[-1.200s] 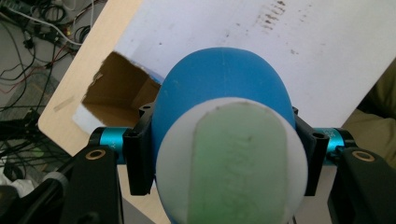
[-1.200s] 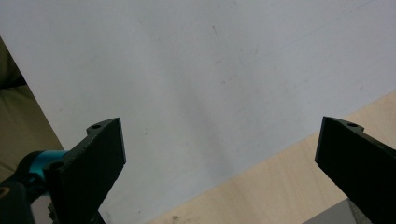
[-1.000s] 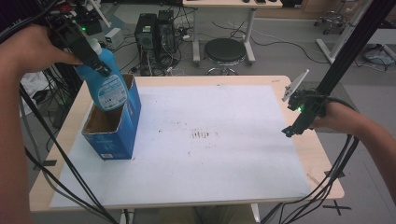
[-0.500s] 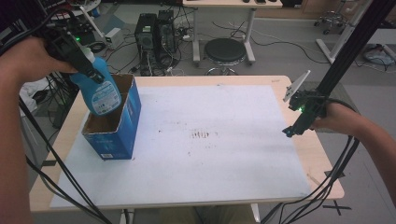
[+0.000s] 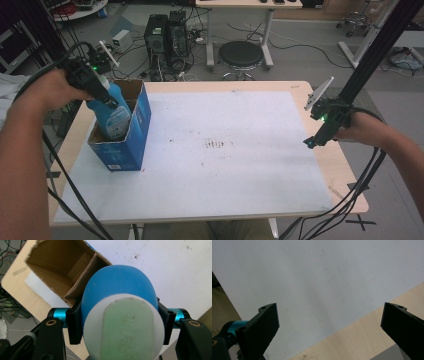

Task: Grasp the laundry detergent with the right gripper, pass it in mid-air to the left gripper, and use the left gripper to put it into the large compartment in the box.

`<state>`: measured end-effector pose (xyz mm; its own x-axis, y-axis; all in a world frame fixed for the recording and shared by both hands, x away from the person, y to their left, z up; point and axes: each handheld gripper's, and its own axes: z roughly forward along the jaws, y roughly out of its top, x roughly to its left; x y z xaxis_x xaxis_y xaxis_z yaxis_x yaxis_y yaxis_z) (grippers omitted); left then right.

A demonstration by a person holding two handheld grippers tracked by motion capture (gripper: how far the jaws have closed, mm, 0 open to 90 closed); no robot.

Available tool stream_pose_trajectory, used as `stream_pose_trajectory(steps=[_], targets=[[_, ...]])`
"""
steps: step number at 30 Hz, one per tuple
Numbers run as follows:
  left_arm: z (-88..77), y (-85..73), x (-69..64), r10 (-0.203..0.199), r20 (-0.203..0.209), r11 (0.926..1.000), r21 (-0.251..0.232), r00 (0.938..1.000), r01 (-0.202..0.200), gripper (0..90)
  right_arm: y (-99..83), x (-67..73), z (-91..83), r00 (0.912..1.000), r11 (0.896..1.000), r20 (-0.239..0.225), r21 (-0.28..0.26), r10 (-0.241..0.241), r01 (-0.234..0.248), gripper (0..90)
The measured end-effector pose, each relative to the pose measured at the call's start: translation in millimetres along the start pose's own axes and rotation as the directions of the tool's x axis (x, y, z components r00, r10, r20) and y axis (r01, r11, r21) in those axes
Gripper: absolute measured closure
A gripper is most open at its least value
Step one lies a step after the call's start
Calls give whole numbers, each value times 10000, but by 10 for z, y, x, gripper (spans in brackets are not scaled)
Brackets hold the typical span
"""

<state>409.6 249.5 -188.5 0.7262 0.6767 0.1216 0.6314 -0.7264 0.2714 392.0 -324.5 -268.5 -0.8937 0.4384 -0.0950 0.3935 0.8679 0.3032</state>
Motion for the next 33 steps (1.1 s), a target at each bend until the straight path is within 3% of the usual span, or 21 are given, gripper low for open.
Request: stream_pose_trajectory(steps=[7,18,30,33], targets=[[404,-132,14,53,140,9999,95,9999,-55,381,-8,2,11,10000,10000,1,57,22,-22,8],[842,-250,0,122,150,9994,312,9998,-127,381,-13,24,88,9999,9998,-28,196,105,-105,8],[914,-248,13,60,261,9996,276,9996,-68,379,-28,44,107,9999,9997,-65,220,97,-95,8],[918,-255,24,-114,282,9996,256,9995,107,378,-27,53,112,9999,9997,-67,224,80,-79,8]])
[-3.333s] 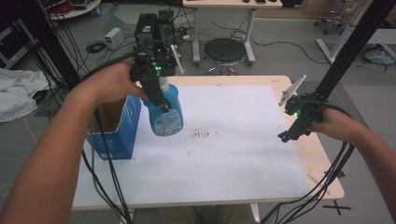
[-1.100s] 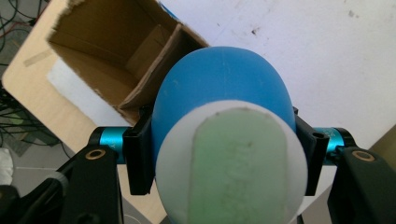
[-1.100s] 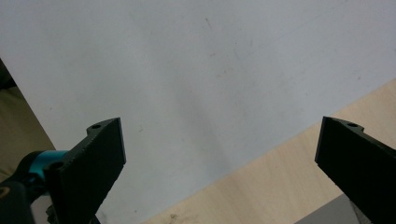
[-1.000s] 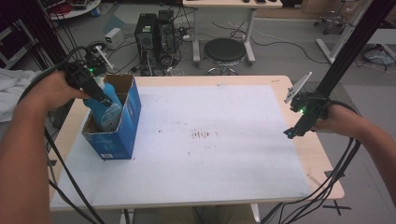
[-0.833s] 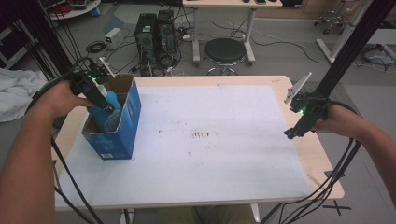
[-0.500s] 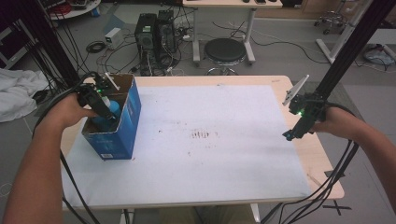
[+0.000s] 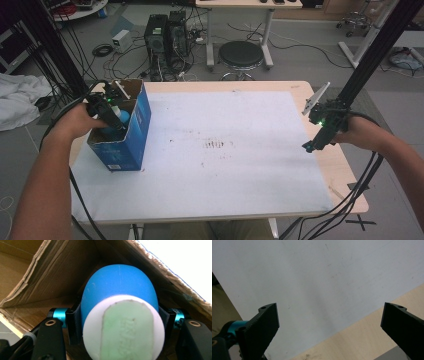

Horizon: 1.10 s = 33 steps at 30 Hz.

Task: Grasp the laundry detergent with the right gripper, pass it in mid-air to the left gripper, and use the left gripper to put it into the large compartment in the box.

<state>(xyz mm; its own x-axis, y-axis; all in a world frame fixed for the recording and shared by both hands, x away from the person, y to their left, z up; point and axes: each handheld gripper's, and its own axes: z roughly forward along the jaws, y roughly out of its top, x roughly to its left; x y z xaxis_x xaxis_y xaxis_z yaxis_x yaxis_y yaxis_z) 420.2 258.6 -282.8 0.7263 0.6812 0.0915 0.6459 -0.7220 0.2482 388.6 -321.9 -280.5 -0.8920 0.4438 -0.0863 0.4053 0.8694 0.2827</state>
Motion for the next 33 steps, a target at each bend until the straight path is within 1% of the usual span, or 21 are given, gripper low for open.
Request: stream_pose_trajectory(steps=[1,5,7,9,10,12,15,18,20,22,24,25,28,30,33], targets=[[2,-4,1,-88,19,9999,-51,10000,88,377,0,2,0,10000,10000,-6,-4,10,-10,8],[-6,-6,13,-166,54,9998,-136,9998,167,376,1,8,-4,10000,10000,1,-16,31,-30,8],[-21,-6,15,-233,28,9994,-245,9997,234,345,-1,9,-10,10000,10000,27,-49,9,-8,8],[-36,-13,13,-154,-25,9996,-246,9999,153,343,-2,9,-19,9999,9999,60,-102,80,-80,8],[-44,-21,11,-192,-45,9995,-265,9998,191,342,-3,10,-21,9999,9999,81,-121,86,-85,8],[-73,-35,16,-291,-102,9988,-403,9995,287,302,-3,13,-22,9999,9999,80,-114,82,-81,8],[-148,-56,11,-211,-147,9970,-743,9997,199,300,3,16,-22,9999,9999,77,-140,71,-70,8],[-233,-75,1,-296,-161,9934,-1117,9994,276,296,13,18,-36,9999,9997,86,-213,104,-102,8],[-303,-76,-12,-238,-181,9919,-1256,9996,213,256,18,22,-46,9999,9996,95,-252,122,-119,8],[-373,-76,-28,-232,-216,9898,-1413,9995,199,256,19,27,-50,9999,9996,96,-279,111,-108,8],[-402,-75,-38,-235,-235,9890,-1463,9994,198,256,19,36,-55,9998,9996,123,-262,138,-134,8],[-465,-74,-51,-169,-328,9887,-1493,9993,119,255,18,40,-59,9999,9996,113,-274,105,-102,8],[-567,-77,-68,-237,-427,9852,-1707,9988,161,255,19,56,-75,9999,9994,140,-323,84,-80,8],[-638,-76,-81,-146,-502,9845,-1754,9986,55,255,20,63,-89,9998,9994,163,-337,63,-58,8],[-734,-73,-107,-52,-474,9821,-1881,9989,-38,255,18,70,-110,9998,9990,161,-423,152,-145,8]])
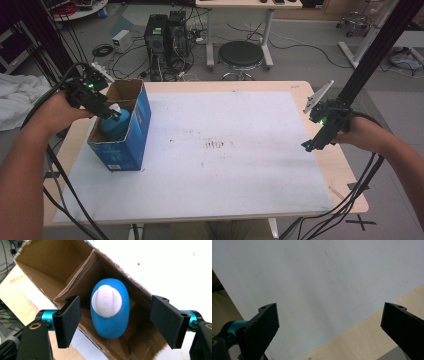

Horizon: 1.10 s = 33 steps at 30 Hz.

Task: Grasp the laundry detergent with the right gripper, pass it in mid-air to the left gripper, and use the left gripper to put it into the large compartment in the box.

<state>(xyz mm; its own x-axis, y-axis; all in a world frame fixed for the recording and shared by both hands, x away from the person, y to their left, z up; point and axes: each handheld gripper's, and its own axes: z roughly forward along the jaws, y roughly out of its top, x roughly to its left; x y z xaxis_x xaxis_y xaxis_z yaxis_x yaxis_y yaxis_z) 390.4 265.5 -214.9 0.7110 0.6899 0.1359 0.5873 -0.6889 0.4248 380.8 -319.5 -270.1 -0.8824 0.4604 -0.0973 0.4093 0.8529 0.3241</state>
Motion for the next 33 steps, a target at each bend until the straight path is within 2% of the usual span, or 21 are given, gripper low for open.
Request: stream_pose_trajectory(steps=[3,5,9,12,15,18,19,20,21,23,24,25,26,30,33], targets=[[-82,28,-32,86,86,9999,-75,9999,-85,255,0,7,-12,10000,10000,34,-28,19,-19,8],[-133,56,-61,268,258,9996,-21,9993,-268,255,-1,16,-18,10000,10000,49,-18,-15,15,8],[-224,120,-142,359,576,9993,-142,9977,-351,255,-8,24,-34,9998,10000,182,-20,1,-1,8],[-291,171,-224,487,620,9982,-380,9969,-464,255,-15,28,-42,9998,10000,197,-50,46,-45,8],[-328,230,-337,1052,792,9938,-432,9913,-1020,255,-13,45,-44,9999,10000,170,-3,16,-16,8],[-315,305,-468,1604,1084,9869,-325,9811,-1578,255,1,54,-43,9998,10000,177,-42,-19,20,8],[-301,334,-516,1745,1166,9846,-302,9777,-1721,255,7,59,-42,9998,10000,185,-45,-46,46,8],[-301,334,-516,1745,1166,9846,-302,9777,-1721,255,7,59,-42,9998,10000,185,-45,-46,46,8],[-275,388,-601,2010,1399,9795,-406,9695,-1973,255,16,65,-40,9998,10000,180,-59,-54,55,8],[-250,431,-680,2315,1608,9726,-586,9595,-2248,255,38,83,-36,9998,9999,156,-60,-80,81,8],[-230,460,-733,2521,1745,9675,-678,9519,-2438,255,45,86,-36,9998,9999,150,-63,-131,132,8],[-206,496,-797,2811,1876,9595,-735,9412,-2719,255,52,95,-36,9998,9999,174,-77,-137,139,8],[-191,518,-833,2983,1931,9544,-753,9347,-2890,255,59,103,-38,9998,9998,155,-77,-158,159,8],[-96,633,-1022,3489,2311,9372,-817,9082,-3392,255,72,119,-50,9998,9999,178,-120,-120,122,8],[-18,726,-1171,3884,2492,9212,-817,8872,-3804,252,83,132,-58,9998,9998,152,-138,-146,148,8]])
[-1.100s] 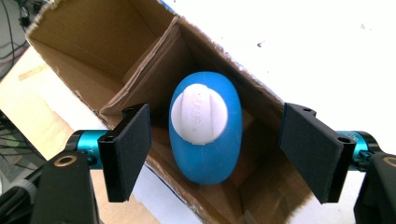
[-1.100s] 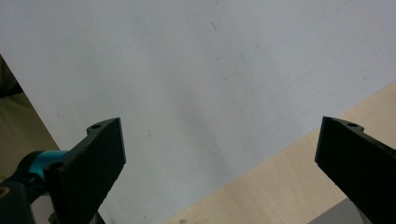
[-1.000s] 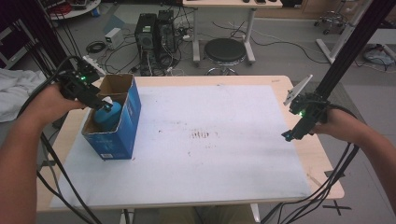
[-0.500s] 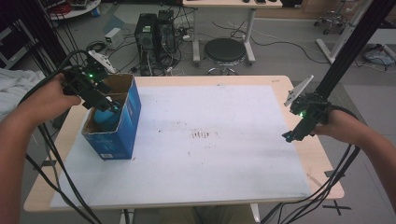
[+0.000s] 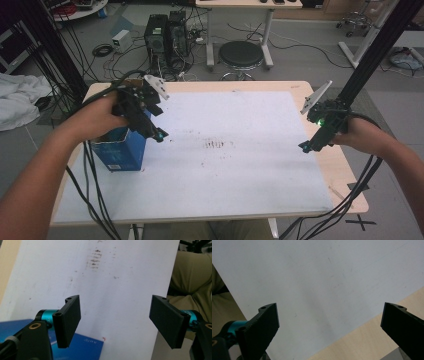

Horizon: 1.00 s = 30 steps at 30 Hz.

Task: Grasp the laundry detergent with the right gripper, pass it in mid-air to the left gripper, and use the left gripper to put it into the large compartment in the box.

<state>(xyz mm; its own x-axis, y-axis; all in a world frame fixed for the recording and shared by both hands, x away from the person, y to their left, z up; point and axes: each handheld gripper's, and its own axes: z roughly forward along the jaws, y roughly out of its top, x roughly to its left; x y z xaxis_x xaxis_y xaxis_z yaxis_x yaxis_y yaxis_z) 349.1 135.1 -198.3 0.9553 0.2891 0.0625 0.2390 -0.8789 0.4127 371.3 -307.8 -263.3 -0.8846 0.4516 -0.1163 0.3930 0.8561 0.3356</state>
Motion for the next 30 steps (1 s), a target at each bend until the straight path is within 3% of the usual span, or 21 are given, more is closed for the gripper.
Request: stream_pose_trajectory(steps=[2,7,15,18,28,30], targets=[[82,90,-42,141,208,9998,111,9997,-143,131,11,8,2,10000,10000,18,-30,-27,27,8],[272,268,-137,780,571,9958,429,9953,-805,131,39,30,9,10000,10000,2,-18,-82,82,8],[482,441,-187,973,760,9932,571,9924,-1017,130,76,53,21,9999,9999,-47,-32,-145,145,8],[553,488,-177,872,646,9924,809,9941,-923,42,84,61,30,9998,9998,-62,-56,-166,166,8],[783,556,-194,844,992,9877,1234,9915,-964,43,103,81,51,9999,9999,-86,-64,-145,144,8],[819,568,-225,1139,1067,9822,1374,9877,-1281,43,108,84,50,9998,9998,-114,-72,-159,158,8]])
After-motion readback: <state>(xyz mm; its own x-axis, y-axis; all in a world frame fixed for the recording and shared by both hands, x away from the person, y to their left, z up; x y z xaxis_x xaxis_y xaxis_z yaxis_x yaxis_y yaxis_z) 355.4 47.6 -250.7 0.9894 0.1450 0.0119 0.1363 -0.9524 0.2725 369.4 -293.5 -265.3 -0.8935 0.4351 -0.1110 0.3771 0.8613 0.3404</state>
